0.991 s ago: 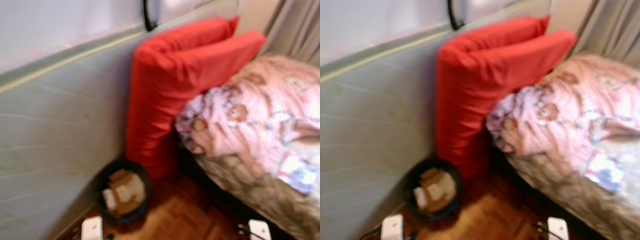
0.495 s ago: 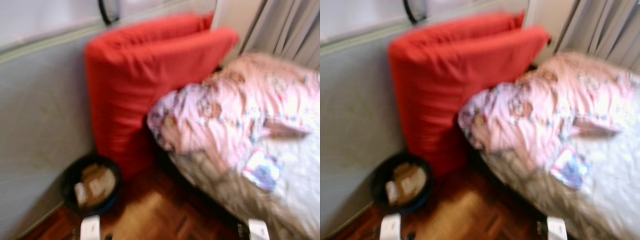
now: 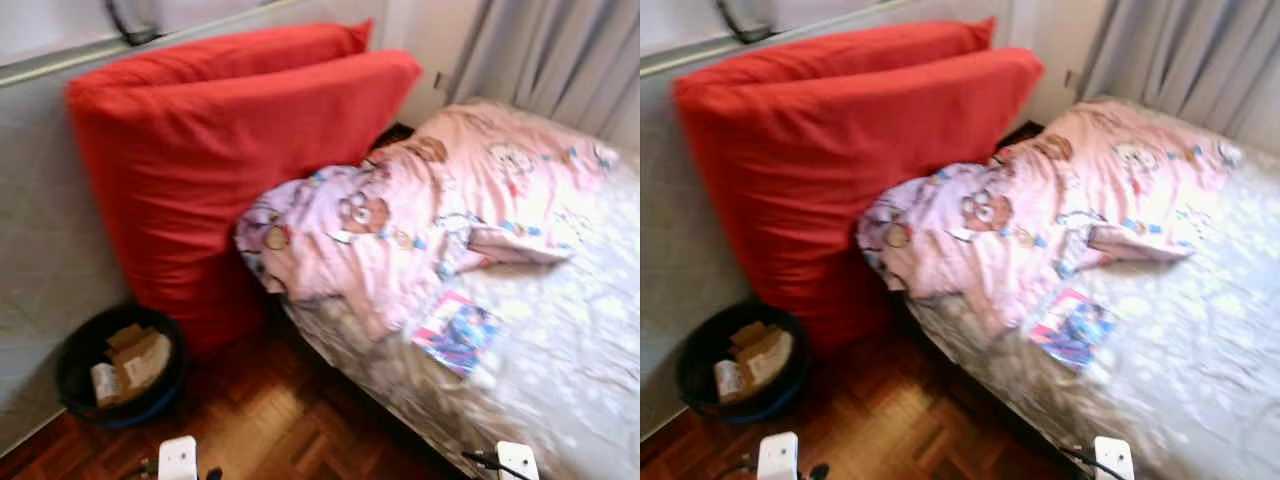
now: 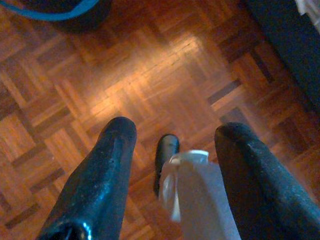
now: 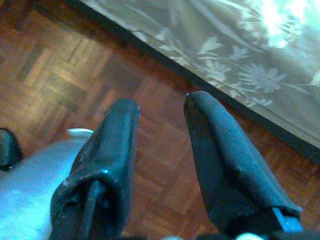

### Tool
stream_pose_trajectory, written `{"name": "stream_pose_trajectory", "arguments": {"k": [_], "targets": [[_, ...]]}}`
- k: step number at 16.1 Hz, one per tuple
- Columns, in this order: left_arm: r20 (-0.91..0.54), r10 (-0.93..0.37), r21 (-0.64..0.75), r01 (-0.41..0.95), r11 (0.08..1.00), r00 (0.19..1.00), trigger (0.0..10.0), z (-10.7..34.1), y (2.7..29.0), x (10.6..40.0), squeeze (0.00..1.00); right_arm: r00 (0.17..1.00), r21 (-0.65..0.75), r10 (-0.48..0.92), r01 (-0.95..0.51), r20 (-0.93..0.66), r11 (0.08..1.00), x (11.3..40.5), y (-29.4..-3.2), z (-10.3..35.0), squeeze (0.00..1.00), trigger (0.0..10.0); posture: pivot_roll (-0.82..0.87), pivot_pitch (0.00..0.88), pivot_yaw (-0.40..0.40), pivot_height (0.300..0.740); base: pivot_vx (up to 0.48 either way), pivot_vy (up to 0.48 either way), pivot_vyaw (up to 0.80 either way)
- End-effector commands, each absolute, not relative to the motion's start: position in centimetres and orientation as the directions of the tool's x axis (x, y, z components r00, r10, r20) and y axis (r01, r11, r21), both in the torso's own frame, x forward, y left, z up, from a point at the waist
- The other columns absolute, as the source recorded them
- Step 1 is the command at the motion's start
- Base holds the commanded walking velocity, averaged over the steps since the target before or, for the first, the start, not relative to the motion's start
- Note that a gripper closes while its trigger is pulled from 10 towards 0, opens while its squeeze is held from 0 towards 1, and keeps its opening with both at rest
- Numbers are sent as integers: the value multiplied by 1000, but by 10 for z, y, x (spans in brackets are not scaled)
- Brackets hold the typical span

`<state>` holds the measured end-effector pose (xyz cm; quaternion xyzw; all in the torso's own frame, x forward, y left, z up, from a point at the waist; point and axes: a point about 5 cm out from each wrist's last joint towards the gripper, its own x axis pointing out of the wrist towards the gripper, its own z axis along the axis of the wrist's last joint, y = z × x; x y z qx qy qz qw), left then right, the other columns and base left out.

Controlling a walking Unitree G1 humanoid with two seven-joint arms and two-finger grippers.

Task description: Clean up the room

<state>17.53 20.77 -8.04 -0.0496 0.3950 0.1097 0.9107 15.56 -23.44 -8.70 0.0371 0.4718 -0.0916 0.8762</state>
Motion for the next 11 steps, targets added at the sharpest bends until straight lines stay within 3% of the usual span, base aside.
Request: {"name": "stream_pose_trajectory", "arguments": {"k": [1, 5, 11], "targets": [[-781, 82, 76, -35, 996, 619, 10000, -70, 231, 194, 0, 628, 106, -16, 156, -778, 982, 204, -209, -70, 0, 10000, -2, 0, 3, 740, 0, 0, 0], [-779, 109, 40, -125, 991, 617, 10000, -71, 232, 191, 0, 629, 109, -12, 154, -777, 982, 204, -209, -70, 0, 10000, -1, 0, 3, 740, 0, 0, 0], [-768, 117, 47, -126, 991, 630, 10000, -70, 233, 193, 0, 637, 124, -6, 160, -771, 979, 205, -208, -69, 0, 10000, 1, 0, 6, 740, 0, 0, 0]]}}
